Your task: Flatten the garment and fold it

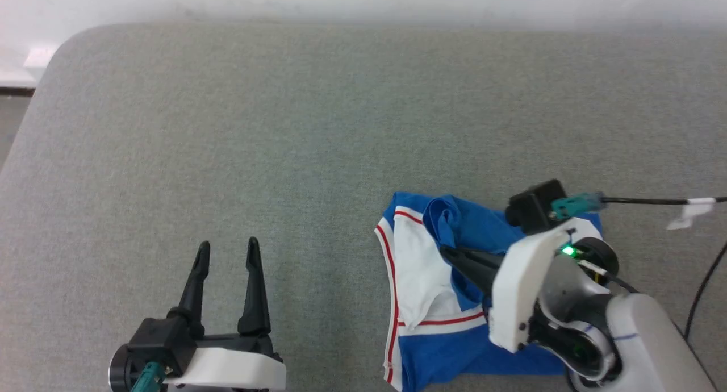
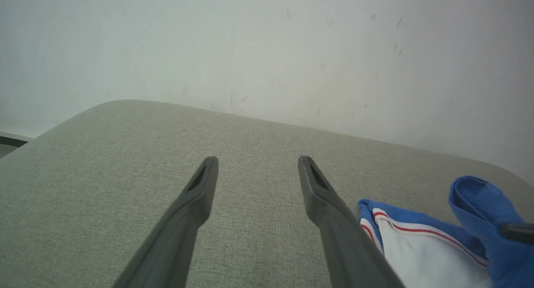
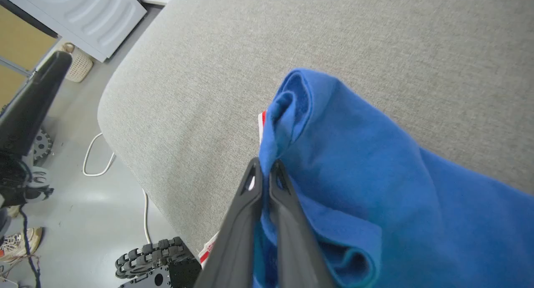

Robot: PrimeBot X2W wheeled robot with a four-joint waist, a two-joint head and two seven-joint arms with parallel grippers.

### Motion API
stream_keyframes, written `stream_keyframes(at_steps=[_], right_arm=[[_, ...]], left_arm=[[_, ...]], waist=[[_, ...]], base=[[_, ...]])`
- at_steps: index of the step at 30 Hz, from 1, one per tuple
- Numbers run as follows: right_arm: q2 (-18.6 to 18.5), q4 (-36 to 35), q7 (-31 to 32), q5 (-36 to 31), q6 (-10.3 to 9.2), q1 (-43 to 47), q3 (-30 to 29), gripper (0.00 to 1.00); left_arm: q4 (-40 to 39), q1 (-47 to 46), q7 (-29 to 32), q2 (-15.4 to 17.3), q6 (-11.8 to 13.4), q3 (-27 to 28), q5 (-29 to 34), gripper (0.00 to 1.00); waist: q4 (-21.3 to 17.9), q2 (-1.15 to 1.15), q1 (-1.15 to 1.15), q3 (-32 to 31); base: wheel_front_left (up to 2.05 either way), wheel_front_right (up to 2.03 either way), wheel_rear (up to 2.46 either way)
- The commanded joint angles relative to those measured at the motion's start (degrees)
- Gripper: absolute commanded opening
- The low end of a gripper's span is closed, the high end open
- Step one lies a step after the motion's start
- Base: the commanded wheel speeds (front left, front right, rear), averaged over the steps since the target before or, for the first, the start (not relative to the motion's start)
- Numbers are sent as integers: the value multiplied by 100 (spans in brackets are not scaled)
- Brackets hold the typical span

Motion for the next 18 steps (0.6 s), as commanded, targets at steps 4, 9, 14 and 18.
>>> stream_keyframes(at_steps=[4, 9, 14, 18], right_arm=[[136, 558, -20, -337, -5, -285, 236, 0], [357, 1493, -12, -896, -5, -490, 480, 0], [534, 2415, -239, -1307, -5, -608, 441, 62], [574, 2683, -592, -1227, -5, -715, 499, 100]], left_arm=[[119, -173, -57, -118, -76, -32, -17, 100], [275, -225, -66, -247, -146, -60, -7, 100], [435, -319, -70, -328, -252, -99, 3, 100], [515, -317, -72, -318, -302, -103, 9, 100]], waist=[[214, -1, 0, 210], [270, -1, 0, 196], [338, -1, 0, 103], [313, -1, 0, -13]], base=[[0, 0, 0], [0, 0, 0], [0, 0, 0], [0, 0, 0]])
